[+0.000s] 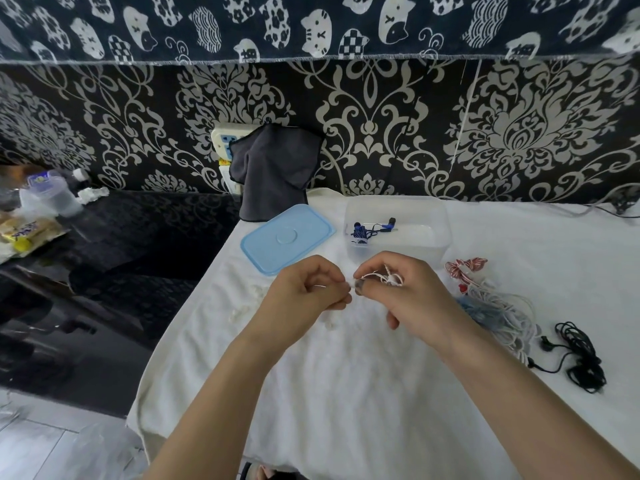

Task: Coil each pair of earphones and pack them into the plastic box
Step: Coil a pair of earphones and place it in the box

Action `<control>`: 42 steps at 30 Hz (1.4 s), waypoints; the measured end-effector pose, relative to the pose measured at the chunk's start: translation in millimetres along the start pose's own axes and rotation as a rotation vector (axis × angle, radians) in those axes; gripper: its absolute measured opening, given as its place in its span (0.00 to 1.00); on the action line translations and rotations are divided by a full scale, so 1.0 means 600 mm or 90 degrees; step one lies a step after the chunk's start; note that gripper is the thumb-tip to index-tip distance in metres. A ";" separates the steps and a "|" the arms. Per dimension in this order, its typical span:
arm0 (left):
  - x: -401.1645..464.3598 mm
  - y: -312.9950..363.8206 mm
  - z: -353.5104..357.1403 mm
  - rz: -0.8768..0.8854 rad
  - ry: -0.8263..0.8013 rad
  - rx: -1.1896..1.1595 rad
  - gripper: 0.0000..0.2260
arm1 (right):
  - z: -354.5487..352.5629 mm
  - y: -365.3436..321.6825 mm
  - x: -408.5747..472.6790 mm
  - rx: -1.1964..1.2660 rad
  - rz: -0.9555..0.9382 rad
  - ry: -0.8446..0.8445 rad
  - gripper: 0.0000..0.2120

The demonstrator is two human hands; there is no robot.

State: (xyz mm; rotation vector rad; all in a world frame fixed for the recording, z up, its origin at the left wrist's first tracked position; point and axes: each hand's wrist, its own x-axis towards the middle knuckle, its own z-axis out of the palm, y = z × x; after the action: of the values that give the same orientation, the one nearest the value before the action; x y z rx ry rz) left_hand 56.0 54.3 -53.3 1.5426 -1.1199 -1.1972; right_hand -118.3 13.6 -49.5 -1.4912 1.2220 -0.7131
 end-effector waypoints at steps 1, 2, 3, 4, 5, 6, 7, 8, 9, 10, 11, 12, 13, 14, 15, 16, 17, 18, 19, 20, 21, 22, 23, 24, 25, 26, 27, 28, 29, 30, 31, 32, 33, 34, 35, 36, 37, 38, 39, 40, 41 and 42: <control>0.000 0.000 0.000 0.000 0.000 -0.004 0.02 | 0.000 0.002 0.001 -0.001 -0.003 0.003 0.04; 0.000 0.000 0.001 -0.001 -0.001 -0.008 0.02 | -0.001 0.004 0.001 -0.004 -0.008 0.006 0.05; -0.001 0.001 0.002 -0.003 -0.003 -0.011 0.03 | 0.000 0.006 0.002 -0.010 -0.015 0.009 0.05; -0.002 0.001 0.002 -0.004 -0.004 -0.011 0.03 | 0.000 0.007 0.003 -0.015 -0.022 0.012 0.05; -0.002 0.001 0.002 -0.005 -0.004 -0.009 0.04 | 0.000 0.008 0.003 -0.020 -0.028 0.014 0.05; -0.002 0.002 0.002 -0.005 -0.004 -0.002 0.04 | 0.000 0.008 0.003 -0.022 -0.033 0.015 0.05; -0.002 0.002 0.001 -0.003 -0.004 0.006 0.05 | 0.001 0.009 0.004 -0.022 -0.038 0.017 0.05; -0.002 0.003 0.001 -0.001 -0.002 0.015 0.06 | 0.000 0.009 0.004 -0.023 -0.042 0.019 0.05; -0.001 0.004 0.001 0.001 -0.001 0.024 0.06 | -0.001 0.009 0.004 -0.025 -0.049 0.021 0.05; -0.001 0.004 0.000 0.002 0.000 0.033 0.06 | -0.001 0.010 0.004 -0.029 -0.056 0.022 0.05; -0.001 0.005 0.000 0.004 0.001 0.043 0.07 | -0.002 0.010 0.004 -0.036 -0.063 0.021 0.05; -0.001 0.005 0.000 0.006 0.002 0.054 0.07 | -0.002 0.010 0.004 -0.047 -0.071 0.019 0.05; -0.002 0.005 0.000 0.011 0.004 0.068 0.08 | -0.002 0.011 0.004 -0.063 -0.080 0.017 0.05; -0.003 0.005 0.000 0.018 0.006 0.083 0.08 | -0.001 0.012 0.004 -0.080 -0.090 0.016 0.05; -0.003 0.005 0.000 0.024 0.008 0.098 0.09 | 0.000 0.013 0.005 -0.093 -0.097 0.016 0.05; -0.003 0.005 0.000 0.031 0.010 0.108 0.09 | 0.000 0.013 0.004 -0.099 -0.101 0.016 0.04; -0.003 0.005 0.001 0.036 0.012 0.114 0.09 | 0.000 0.013 0.004 -0.098 -0.103 0.016 0.04; -0.003 0.005 0.001 0.040 0.013 0.117 0.09 | 0.000 0.013 0.004 -0.095 -0.106 0.013 0.04; -0.003 0.005 0.000 0.043 0.015 0.120 0.09 | 0.001 0.013 0.004 -0.093 -0.110 0.010 0.04; -0.003 0.005 0.000 0.046 0.017 0.122 0.09 | 0.001 0.012 0.003 -0.096 -0.112 0.009 0.04; -0.004 0.004 0.000 0.049 0.018 0.124 0.09 | 0.002 0.013 0.003 -0.103 -0.112 0.008 0.04; -0.004 0.004 0.000 0.052 0.018 0.125 0.09 | 0.002 0.013 0.003 -0.113 -0.112 0.009 0.03; -0.005 0.004 0.000 0.054 0.019 0.128 0.09 | 0.003 0.013 0.003 -0.122 -0.112 0.009 0.03; -0.005 0.005 0.000 0.056 0.019 0.130 0.09 | 0.004 0.013 0.003 -0.129 -0.113 0.010 0.03; -0.006 0.005 0.000 0.058 0.020 0.132 0.09 | 0.004 0.013 0.003 -0.134 -0.114 0.010 0.03; -0.006 0.005 0.000 0.061 0.021 0.134 0.10 | 0.004 0.013 0.003 -0.137 -0.116 0.012 0.02; -0.007 0.005 0.000 0.063 0.024 0.136 0.09 | 0.005 0.014 0.003 -0.141 -0.117 0.014 0.02; -0.008 0.005 0.000 0.064 0.027 0.138 0.09 | 0.004 0.014 0.003 -0.146 -0.118 0.016 0.02; -0.008 0.005 0.001 0.064 0.032 0.140 0.09 | 0.005 0.015 0.003 -0.152 -0.119 0.018 0.02; -0.009 0.005 0.001 0.064 0.037 0.143 0.09 | 0.005 0.015 0.002 -0.160 -0.122 0.022 0.02; -0.010 0.004 0.002 0.065 0.045 0.148 0.09 | 0.006 0.016 0.002 -0.169 -0.126 0.027 0.02; -0.011 0.004 0.003 0.067 0.055 0.153 0.09 | 0.007 0.016 0.002 -0.178 -0.132 0.032 0.02; -0.011 0.004 0.004 0.070 0.064 0.158 0.10 | 0.008 0.017 0.001 -0.186 -0.138 0.038 0.02; -0.012 0.003 0.005 0.073 0.073 0.161 0.10 | 0.009 0.017 0.001 -0.191 -0.144 0.042 0.02; -0.013 0.004 0.006 0.077 0.081 0.162 0.10 | 0.011 0.017 0.000 -0.195 -0.147 0.046 0.02; -0.014 0.004 0.007 0.080 0.088 0.161 0.10 | 0.013 0.017 -0.001 -0.197 -0.151 0.050 0.02; -0.014 0.004 0.007 0.083 0.092 0.162 0.10 | 0.015 0.017 -0.001 -0.198 -0.154 0.055 0.02; -0.015 0.004 0.007 0.085 0.093 0.164 0.10 | 0.016 0.017 -0.002 -0.196 -0.155 0.059 0.02; -0.015 0.004 0.007 0.087 0.095 0.168 0.10 | 0.017 0.017 -0.002 -0.193 -0.156 0.061 0.02; -0.016 0.004 0.008 0.090 0.096 0.171 0.10 | 0.017 0.017 -0.003 -0.189 -0.155 0.062 0.02; -0.017 0.004 0.008 0.094 0.098 0.174 0.10 | 0.017 0.017 -0.003 -0.187 -0.153 0.063 0.02; -0.018 0.004 0.009 0.099 0.100 0.177 0.10 | 0.018 0.016 -0.003 -0.183 -0.147 0.061 0.01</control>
State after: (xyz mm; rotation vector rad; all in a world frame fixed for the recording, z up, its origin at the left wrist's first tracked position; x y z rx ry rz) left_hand 48.9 63.7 -49.8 1.6895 -1.3146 -0.8272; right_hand -112.5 19.6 -61.3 -1.8767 1.2782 -0.7935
